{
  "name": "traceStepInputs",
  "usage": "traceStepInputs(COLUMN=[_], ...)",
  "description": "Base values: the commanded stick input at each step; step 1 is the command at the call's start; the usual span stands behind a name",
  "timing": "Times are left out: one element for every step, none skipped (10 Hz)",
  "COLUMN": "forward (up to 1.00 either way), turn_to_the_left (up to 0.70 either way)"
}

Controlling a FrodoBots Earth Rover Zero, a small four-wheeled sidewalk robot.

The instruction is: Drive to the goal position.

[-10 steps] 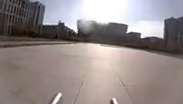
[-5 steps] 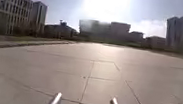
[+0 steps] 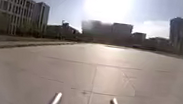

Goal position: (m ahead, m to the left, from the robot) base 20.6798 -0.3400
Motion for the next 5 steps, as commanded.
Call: traceStepInputs(forward=[1.00, 1.00, 1.00, 1.00, 1.00], turn_to_the_left=[-0.02, -0.02, -0.02, -0.10, -0.34])
